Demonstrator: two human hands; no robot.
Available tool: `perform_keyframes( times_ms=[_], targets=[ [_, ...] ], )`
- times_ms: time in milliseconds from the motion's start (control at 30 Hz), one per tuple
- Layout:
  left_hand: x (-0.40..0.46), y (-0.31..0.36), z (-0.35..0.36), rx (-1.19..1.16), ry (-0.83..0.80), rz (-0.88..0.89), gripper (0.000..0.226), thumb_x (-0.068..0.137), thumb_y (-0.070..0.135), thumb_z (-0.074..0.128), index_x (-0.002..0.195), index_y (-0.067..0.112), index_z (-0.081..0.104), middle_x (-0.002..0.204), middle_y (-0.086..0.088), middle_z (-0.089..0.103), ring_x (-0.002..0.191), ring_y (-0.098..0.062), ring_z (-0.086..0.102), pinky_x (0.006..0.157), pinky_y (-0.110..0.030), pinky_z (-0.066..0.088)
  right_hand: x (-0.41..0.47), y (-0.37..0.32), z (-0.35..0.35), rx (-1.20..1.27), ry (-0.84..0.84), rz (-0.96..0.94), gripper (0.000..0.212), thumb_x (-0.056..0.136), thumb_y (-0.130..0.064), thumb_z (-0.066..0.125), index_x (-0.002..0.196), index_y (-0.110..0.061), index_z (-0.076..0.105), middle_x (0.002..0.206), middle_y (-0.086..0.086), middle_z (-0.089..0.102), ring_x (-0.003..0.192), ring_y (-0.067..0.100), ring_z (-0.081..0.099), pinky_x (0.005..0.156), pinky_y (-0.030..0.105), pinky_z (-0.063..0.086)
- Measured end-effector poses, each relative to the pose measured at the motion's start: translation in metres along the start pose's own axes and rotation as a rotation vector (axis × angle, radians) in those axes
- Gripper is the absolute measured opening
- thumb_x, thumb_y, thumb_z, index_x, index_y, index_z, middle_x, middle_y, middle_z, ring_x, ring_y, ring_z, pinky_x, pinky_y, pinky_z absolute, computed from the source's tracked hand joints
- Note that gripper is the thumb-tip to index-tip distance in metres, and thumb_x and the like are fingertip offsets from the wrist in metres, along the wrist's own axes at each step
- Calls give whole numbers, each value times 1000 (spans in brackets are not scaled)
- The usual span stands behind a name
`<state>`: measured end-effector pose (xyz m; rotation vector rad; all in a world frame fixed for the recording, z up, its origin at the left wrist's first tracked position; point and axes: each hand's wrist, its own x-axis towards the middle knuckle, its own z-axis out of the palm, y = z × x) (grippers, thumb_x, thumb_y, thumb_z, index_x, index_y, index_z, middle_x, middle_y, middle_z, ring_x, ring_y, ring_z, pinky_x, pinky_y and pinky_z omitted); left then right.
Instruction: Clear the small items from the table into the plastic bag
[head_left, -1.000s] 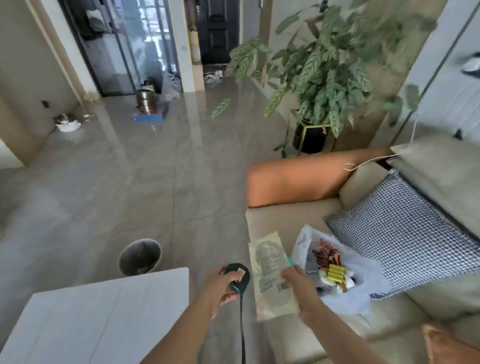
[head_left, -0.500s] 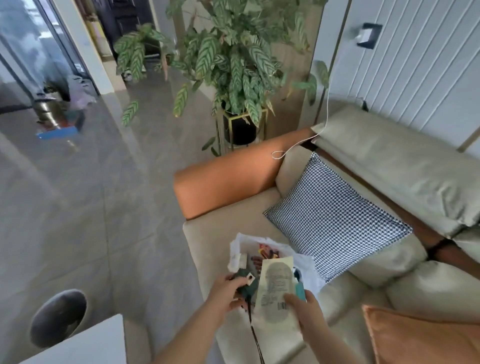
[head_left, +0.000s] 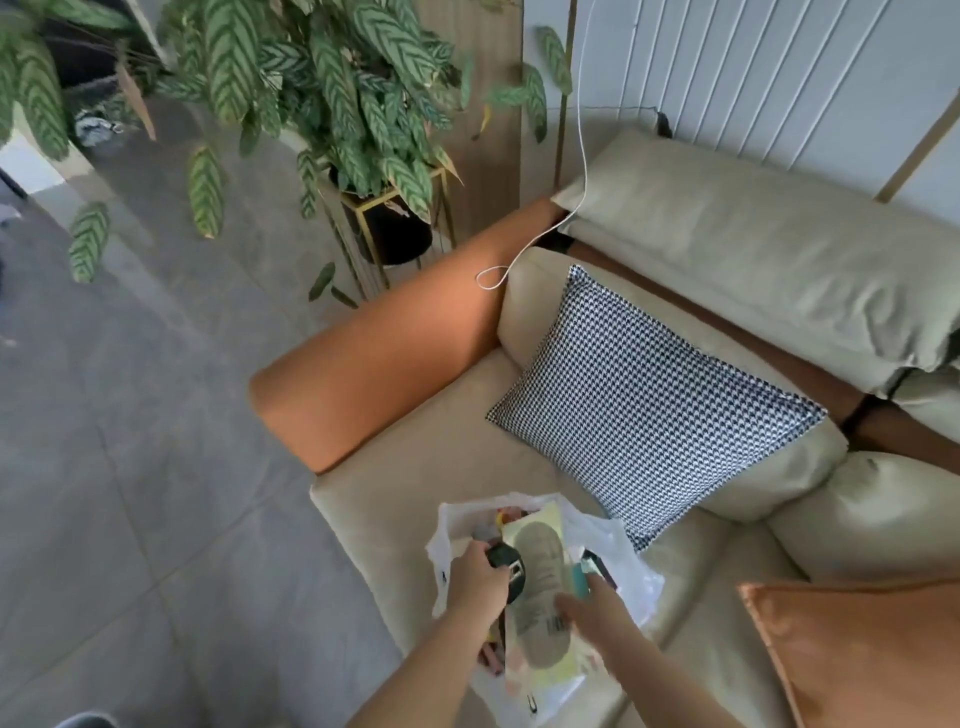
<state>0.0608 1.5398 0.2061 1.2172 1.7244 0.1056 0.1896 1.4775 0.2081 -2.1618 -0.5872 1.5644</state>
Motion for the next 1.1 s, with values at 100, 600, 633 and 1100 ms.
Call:
perform_keyframes(
  times_ms=[100,600,633,1100],
  targets=[
    [34,3,4,98,-41,-8,41,93,13,52,133,11,44,119,-9,58,108,-25,58,81,-28,45,22,-5,14,-46,-20,60,41,86,-6,53,126,-3,45,105,10,57,95,23,57,63,22,45],
    [117,-36,34,50,-118,-319,31,94,5,44,125,6,47,117,-13,58,97,-25,56,79,-30,50,88,14,34,-514,247,124,25,88,-10,37,111,-16,43,94,2,61,81,22,60,63,31,47],
    [117,-36,34,48,-115,-314,31,95,5,41,125,6,48,117,-13,58,98,-25,57,81,-30,49,88,15,34,-554,254,100,25,89,-12,37,113,-17,43,98,2,61,87,21,60,65,31,46],
    [59,-18,6,53,-240,-164,49,96,8,44,144,16,35,145,-8,41,130,-26,44,95,-31,44,49,-9,4,-758,241,-234,42,92,-19,43,134,-26,41,133,-6,50,125,14,44,90,32,45]
  ],
)
